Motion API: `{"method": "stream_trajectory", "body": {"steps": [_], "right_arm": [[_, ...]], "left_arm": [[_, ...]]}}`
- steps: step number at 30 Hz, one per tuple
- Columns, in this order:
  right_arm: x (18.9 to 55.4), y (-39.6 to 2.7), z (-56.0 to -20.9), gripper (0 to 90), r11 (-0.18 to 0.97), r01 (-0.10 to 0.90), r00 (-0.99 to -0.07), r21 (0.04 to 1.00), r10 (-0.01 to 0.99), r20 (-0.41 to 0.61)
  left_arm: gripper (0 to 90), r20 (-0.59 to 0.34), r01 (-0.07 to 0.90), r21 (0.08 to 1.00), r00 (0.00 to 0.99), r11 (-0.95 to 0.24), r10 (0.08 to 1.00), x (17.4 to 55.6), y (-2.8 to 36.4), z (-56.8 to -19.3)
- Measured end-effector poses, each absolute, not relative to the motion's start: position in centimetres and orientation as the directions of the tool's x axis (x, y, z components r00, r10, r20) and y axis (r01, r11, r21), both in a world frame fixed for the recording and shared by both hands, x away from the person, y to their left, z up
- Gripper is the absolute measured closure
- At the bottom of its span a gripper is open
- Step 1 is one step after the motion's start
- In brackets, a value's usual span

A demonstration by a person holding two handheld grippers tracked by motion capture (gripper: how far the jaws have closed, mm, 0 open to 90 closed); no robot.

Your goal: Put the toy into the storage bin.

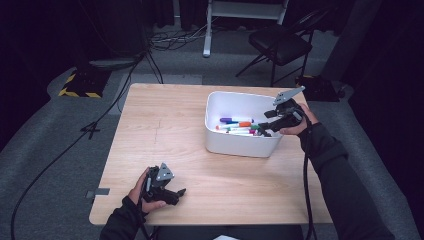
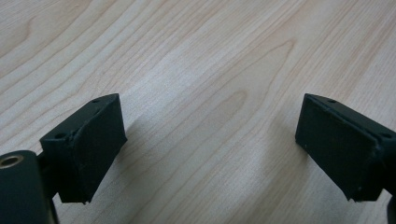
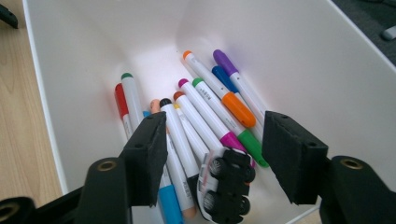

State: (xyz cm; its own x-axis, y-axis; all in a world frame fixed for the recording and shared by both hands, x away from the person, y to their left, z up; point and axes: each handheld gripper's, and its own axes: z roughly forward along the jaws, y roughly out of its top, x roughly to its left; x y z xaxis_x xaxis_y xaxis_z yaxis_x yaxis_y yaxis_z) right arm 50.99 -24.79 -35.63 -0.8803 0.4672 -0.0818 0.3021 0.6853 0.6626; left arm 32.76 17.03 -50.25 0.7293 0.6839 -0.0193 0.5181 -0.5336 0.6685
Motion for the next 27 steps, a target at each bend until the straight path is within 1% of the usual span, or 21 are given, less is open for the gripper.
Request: {"method": "stream_trajectory", "body": {"steps": [3,5,6,9,16,17,20,27], "right_arm": [[50.7,-24.9,-35.5,39.2,0.667,0.301,-0.873,0.681,0.480,-0.085],[50.2,-25.2,-35.4,32.8,0.639,0.295,-0.867,0.711,0.492,-0.082],[50.2,-25.2,-35.4,32.8,0.639,0.295,-0.867,0.711,0.492,-0.082],[49.4,-25.6,-35.1,27.8,0.621,0.279,-0.860,0.733,0.501,-0.098],[47.7,-27.0,-34.3,24.5,0.574,0.257,-0.848,0.777,0.520,-0.104],[47.0,-27.5,-34.1,23.7,0.558,0.251,-0.841,0.791,0.530,-0.107],[46.1,-28.2,-34.1,21.2,0.554,0.248,-0.834,0.795,0.539,-0.115],[43.6,-30.0,-34.4,20.7,0.546,0.234,-0.819,0.805,0.557,-0.140]], "left_arm": [[8.5,-0.020,0.518,0.668,0.729,-0.534,0.684,32.8,17.0,-50.2],[8.6,-0.016,0.517,0.668,0.729,-0.535,0.684,32.8,17.0,-50.2],[8.5,-0.016,0.517,0.668,0.729,-0.535,0.684,32.8,17.0,-50.2],[8.5,-0.015,0.516,0.668,0.729,-0.535,0.684,32.8,17.0,-50.2],[8.5,-0.018,0.518,0.668,0.729,-0.534,0.684,32.8,17.0,-50.2],[8.5,-0.015,0.516,0.669,0.729,-0.535,0.684,32.8,17.0,-50.2],[8.5,-0.019,0.518,0.669,0.729,-0.533,0.684,32.8,17.0,-50.3],[8.4,-0.015,0.517,0.668,0.728,-0.535,0.685,32.8,17.0,-50.2]]}}
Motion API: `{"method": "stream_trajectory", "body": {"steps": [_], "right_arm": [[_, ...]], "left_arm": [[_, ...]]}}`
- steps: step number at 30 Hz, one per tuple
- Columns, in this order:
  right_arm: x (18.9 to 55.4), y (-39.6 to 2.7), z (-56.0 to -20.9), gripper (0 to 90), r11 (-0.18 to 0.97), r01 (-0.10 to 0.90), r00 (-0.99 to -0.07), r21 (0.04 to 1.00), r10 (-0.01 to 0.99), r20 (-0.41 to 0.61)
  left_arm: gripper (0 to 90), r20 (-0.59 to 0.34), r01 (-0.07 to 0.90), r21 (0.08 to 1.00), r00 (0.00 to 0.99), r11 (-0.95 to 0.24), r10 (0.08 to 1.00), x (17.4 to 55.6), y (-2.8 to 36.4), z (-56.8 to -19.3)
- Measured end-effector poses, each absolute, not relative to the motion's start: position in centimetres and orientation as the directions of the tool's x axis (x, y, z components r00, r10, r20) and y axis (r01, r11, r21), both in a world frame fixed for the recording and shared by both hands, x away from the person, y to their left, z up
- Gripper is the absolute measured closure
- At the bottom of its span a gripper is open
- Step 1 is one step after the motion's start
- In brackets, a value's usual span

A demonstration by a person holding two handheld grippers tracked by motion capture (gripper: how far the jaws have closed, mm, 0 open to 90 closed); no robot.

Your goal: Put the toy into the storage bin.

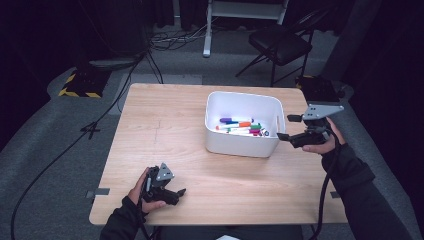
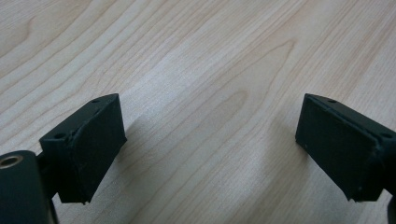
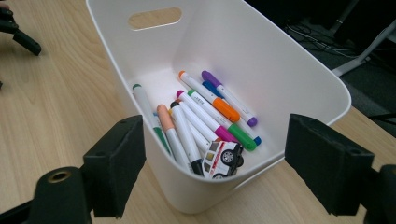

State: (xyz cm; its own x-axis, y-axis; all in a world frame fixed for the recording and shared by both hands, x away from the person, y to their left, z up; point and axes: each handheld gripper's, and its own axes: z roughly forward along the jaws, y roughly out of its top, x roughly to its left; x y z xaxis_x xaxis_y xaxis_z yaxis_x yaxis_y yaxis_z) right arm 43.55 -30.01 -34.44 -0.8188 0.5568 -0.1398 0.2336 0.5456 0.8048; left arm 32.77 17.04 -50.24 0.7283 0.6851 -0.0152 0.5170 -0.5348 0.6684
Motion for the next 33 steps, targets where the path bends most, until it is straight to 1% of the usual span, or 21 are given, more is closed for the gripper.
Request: {"method": "stream_trajectory", "body": {"steps": [1,6,7,9,13,14,18,19,26,29,30,31,33], "right_arm": [[43.3,-30.3,-34.6,20.7,0.551,0.224,-0.822,0.804,0.550,-0.149],[41.7,-31.0,-35.7,21.1,0.559,0.243,-0.813,0.793,0.563,-0.148],[41.0,-31.4,-36.3,21.1,0.559,0.238,-0.802,0.794,0.574,-0.164],[40.4,-31.9,-36.8,21.1,0.549,0.247,-0.803,0.799,0.577,-0.148],[39.3,-32.7,-38.0,21.1,0.551,0.246,-0.798,0.797,0.582,-0.156],[38.9,-32.8,-38.3,21.1,0.546,0.260,-0.797,0.797,0.587,-0.142],[38.0,-33.2,-39.6,21.0,0.560,0.262,-0.796,0.786,0.586,-0.152],[37.4,-33.4,-40.6,20.7,0.561,0.279,-0.789,0.780,0.597,-0.147],[35.5,-34.6,-43.9,20.4,0.542,0.320,-0.778,0.777,0.619,-0.111],[34.8,-35.5,-45.4,20.3,0.519,0.348,-0.769,0.781,0.634,-0.078],[34.8,-35.5,-45.4,20.3,0.519,0.348,-0.769,0.781,0.634,-0.078],[34.4,-36.0,-46.5,20.4,0.500,0.369,-0.756,0.784,0.652,-0.059],[34.0,-36.6,-47.3,20.2,0.493,0.382,-0.746,0.781,0.664,-0.054]], "left_arm": [[8.4,-0.016,0.517,0.668,0.729,-0.535,0.685,32.8,17.0,-50.2],[8.4,-0.016,0.518,0.669,0.728,-0.534,0.686,32.8,17.0,-50.2],[8.4,-0.016,0.518,0.668,0.727,-0.534,0.686,32.8,17.0,-50.2],[8.4,-0.016,0.518,0.668,0.727,-0.534,0.686,32.8,17.0,-50.2],[8.4,-0.015,0.517,0.668,0.729,-0.536,0.685,32.8,17.0,-50.2],[8.4,-0.016,0.518,0.668,0.728,-0.534,0.686,32.8,17.0,-50.2],[8.4,-0.019,0.519,0.668,0.729,-0.534,0.685,32.8,17.0,-50.2],[8.4,-0.022,0.521,0.669,0.727,-0.530,0.687,32.7,17.0,-50.3],[8.4,-0.023,0.522,0.669,0.726,-0.529,0.687,32.7,17.0,-50.3],[8.3,-0.026,0.524,0.668,0.726,-0.529,0.687,32.7,17.0,-50.3],[8.4,-0.026,0.524,0.668,0.726,-0.529,0.687,32.7,17.0,-50.3],[8.4,-0.028,0.525,0.667,0.726,-0.528,0.687,32.7,17.0,-50.3],[8.4,-0.026,0.524,0.668,0.726,-0.528,0.687,32.7,17.0,-50.3]]}}
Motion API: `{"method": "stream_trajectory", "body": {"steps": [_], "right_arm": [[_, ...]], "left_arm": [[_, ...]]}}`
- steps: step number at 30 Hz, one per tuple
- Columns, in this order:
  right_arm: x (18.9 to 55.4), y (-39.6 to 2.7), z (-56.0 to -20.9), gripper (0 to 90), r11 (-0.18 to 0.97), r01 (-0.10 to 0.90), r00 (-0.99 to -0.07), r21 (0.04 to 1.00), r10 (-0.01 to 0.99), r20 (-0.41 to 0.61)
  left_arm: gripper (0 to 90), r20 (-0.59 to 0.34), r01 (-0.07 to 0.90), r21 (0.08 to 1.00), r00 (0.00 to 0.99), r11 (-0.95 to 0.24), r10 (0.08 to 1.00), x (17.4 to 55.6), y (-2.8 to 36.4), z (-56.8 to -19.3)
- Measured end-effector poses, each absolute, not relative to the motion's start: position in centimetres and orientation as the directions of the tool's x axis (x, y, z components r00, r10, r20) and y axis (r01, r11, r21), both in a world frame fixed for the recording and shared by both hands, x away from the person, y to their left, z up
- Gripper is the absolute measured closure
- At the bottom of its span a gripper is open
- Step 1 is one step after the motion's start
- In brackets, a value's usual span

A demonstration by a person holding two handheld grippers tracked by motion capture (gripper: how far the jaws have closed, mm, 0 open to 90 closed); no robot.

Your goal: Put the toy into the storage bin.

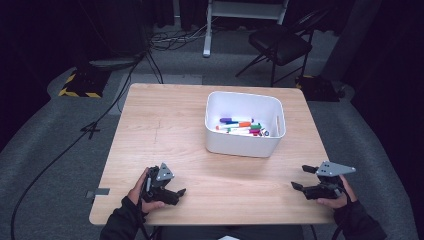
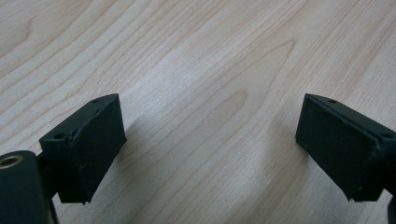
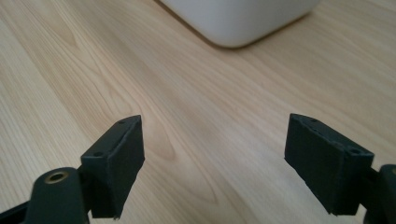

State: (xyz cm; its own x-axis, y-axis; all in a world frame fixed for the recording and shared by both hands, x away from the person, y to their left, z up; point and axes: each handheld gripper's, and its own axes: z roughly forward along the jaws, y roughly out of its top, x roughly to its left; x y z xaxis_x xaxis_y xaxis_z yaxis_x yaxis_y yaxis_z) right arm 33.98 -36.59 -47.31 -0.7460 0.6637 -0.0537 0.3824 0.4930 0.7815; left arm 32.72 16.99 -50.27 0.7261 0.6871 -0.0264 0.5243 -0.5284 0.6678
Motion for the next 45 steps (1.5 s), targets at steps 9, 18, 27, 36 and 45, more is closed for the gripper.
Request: {"method": "stream_trajectory", "body": {"steps": [9,18,27,36,45], "right_arm": [[33.1,-39.3,-48.8,20.0,0.384,0.456,-0.677,0.803,0.735,0.033],[33.1,-39.9,-50.2,19.0,0.376,0.540,-0.600,0.753,0.800,0.032],[33.0,-39.1,-50.3,16.5,0.390,0.540,-0.582,0.746,0.813,-0.003],[33.0,-39.0,-50.3,16.1,0.392,0.545,-0.578,0.741,0.816,-0.006],[33.0,-39.0,-50.3,15.7,0.396,0.542,-0.583,0.741,0.812,-0.007]], "left_arm": [[8.4,-0.025,0.522,0.670,0.727,-0.528,0.687,32.7,17.0,-50.3],[8.3,-0.025,0.525,0.666,0.726,-0.530,0.687,32.7,17.0,-50.3],[8.2,-0.024,0.525,0.666,0.724,-0.529,0.689,32.7,17.0,-50.3],[6.1,-0.021,0.524,0.664,0.726,-0.533,0.688,32.8,16.9,-50.3],[4.5,-0.018,0.520,0.662,0.731,-0.540,0.682,33.0,16.8,-50.3]]}}
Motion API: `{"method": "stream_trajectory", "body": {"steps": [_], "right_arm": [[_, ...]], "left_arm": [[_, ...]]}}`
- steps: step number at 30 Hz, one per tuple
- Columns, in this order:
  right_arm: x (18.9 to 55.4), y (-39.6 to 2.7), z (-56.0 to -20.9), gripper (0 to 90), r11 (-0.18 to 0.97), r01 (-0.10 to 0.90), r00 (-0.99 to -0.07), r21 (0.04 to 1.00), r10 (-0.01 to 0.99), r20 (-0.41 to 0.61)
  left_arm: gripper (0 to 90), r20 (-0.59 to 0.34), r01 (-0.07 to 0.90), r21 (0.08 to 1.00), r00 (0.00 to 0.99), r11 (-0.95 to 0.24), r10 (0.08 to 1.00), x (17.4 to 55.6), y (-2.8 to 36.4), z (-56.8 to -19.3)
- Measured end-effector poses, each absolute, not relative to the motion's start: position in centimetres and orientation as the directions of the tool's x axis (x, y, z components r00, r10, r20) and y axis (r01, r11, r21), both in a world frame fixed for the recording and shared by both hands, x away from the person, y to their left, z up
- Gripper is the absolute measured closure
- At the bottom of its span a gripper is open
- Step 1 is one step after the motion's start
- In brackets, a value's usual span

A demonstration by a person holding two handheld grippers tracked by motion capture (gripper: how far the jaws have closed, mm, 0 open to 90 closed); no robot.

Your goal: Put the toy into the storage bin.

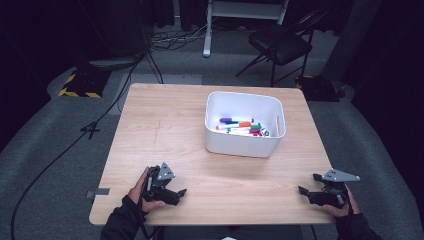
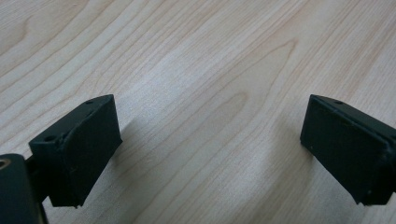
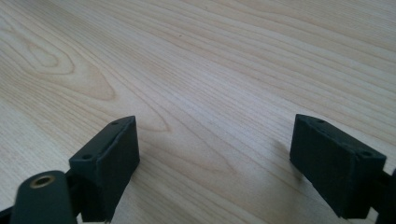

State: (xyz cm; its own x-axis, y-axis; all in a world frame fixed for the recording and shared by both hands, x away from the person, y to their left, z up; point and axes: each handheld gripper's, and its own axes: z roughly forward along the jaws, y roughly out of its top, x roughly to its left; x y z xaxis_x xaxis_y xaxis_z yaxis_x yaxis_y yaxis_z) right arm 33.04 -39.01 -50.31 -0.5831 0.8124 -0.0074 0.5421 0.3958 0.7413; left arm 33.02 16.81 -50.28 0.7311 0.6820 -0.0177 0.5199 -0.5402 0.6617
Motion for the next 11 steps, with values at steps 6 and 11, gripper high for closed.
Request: {"method": "stream_trajectory", "body": {"steps": [6,11], "right_arm": [[33.06,-38.96,-50.31,15.4,0.399,0.542,-0.583,0.739,0.813,-0.011],[33.06,-38.96,-50.31,15.3,0.399,0.542,-0.583,0.740,0.812,-0.012]], "left_arm": [[3.5,-0.034,0.530,0.657,0.731,-0.536,0.681,33.04,16.74,-50.30],[2.7,-0.033,0.531,0.654,0.732,-0.539,0.681,33.09,16.72,-50.31]]}}
